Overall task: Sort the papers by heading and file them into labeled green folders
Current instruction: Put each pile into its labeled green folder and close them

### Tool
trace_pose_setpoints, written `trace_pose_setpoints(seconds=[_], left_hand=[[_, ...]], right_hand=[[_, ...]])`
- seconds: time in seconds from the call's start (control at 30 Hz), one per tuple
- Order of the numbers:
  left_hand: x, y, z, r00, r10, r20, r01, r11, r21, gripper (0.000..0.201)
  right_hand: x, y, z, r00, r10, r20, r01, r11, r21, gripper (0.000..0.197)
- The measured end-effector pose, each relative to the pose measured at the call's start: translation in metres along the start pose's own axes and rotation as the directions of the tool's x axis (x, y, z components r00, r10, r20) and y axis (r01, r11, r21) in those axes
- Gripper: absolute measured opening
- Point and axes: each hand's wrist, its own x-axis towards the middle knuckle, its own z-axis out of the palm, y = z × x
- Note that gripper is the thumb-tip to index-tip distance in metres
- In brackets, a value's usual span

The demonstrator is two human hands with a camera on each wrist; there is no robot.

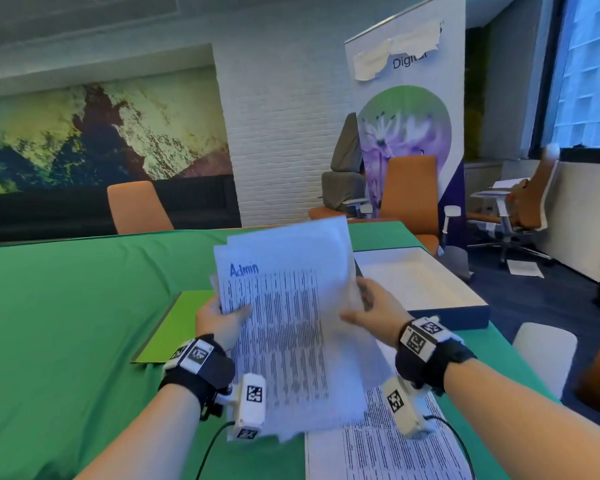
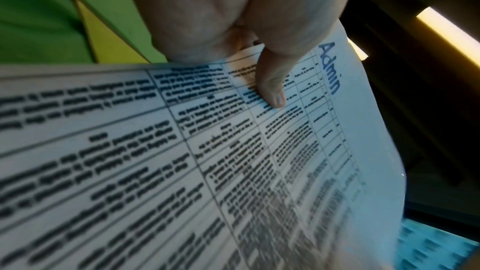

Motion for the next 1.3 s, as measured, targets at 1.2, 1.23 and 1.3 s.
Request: trace_pose_setpoints(seconds=[1.2, 1.23, 1.3], left_hand=[[-0.024, 0.004, 0.055, 0.981, -0.070, 0.181, 0.013, 0.954, 0.300, 0.057], [-0.023, 0.000, 0.054, 0.969, -0.097, 0.226, 0.011, 0.934, 0.357, 0.060], [-0.023, -0.012, 0.053, 0.919, -0.219, 0.328, 0.019, 0.856, 0.517, 0.057]], right_hand=[[-0.013, 0.007, 0.008, 0.960, 0.028, -0.280, -0.012, 0.998, 0.059, 0.040], [-0.013, 0.011, 0.009, 0.968, 0.042, -0.248, -0.029, 0.998, 0.055, 0.043], [-0.015, 0.025, 0.014, 0.982, 0.102, -0.158, -0.107, 0.994, -0.025, 0.049]])
